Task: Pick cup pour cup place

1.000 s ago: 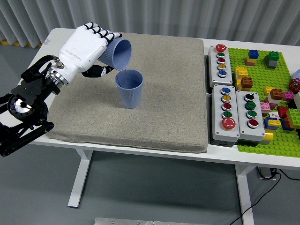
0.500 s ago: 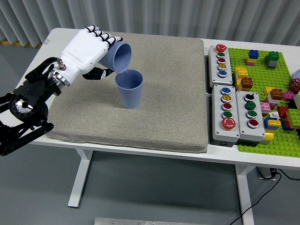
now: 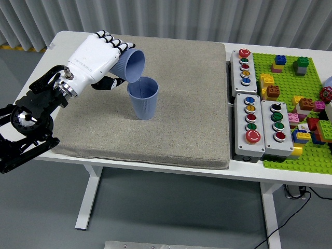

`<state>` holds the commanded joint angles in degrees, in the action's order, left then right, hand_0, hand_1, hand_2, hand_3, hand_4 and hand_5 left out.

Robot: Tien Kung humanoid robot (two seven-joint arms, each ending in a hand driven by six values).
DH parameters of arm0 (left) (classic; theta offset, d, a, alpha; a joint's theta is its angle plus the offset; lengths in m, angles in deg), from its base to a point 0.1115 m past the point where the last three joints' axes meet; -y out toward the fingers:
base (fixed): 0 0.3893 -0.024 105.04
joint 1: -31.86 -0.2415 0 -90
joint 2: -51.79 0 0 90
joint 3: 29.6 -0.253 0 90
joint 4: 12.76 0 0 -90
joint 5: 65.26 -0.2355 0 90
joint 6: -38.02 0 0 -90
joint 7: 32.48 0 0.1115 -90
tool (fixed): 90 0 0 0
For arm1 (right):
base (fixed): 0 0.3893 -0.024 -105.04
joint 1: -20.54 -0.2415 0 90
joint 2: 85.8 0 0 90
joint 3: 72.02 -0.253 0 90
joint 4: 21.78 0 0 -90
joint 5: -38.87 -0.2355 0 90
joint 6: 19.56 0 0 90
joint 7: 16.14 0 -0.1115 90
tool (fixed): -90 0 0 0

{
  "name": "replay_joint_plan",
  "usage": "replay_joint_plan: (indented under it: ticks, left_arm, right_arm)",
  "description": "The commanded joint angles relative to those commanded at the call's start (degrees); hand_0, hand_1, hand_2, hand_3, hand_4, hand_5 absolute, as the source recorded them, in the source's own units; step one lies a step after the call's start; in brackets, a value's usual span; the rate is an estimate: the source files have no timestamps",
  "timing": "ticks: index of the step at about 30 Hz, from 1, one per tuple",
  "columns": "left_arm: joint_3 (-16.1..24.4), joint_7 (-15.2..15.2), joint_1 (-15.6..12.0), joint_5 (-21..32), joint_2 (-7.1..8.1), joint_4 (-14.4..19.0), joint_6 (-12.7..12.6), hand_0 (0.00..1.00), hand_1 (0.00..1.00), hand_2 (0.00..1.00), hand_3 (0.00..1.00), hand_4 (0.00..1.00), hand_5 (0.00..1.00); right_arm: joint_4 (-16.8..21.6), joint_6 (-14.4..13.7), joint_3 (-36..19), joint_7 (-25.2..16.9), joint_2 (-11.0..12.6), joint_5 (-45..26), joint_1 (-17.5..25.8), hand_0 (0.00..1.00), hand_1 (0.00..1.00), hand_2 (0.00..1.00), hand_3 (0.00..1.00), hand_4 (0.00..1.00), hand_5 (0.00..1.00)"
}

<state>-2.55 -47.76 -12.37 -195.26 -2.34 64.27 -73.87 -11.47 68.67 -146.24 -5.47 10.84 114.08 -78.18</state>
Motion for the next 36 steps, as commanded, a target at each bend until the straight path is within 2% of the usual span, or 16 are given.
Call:
replay_joint_plan:
  ticks: [36]
  left_arm:
    - [-1.08, -0.73, 0.75, 0.00, 0.01, -0.02, -0.04, 0.709, 0.589, 0.606, 0.612, 0.536, 0.076]
  right_arm:
    - [0.00, 0.04, 0.12, 0.03, -0.03, -0.20, 0.10, 0.698, 0.695, 0.629, 0.619, 0.180, 0.335]
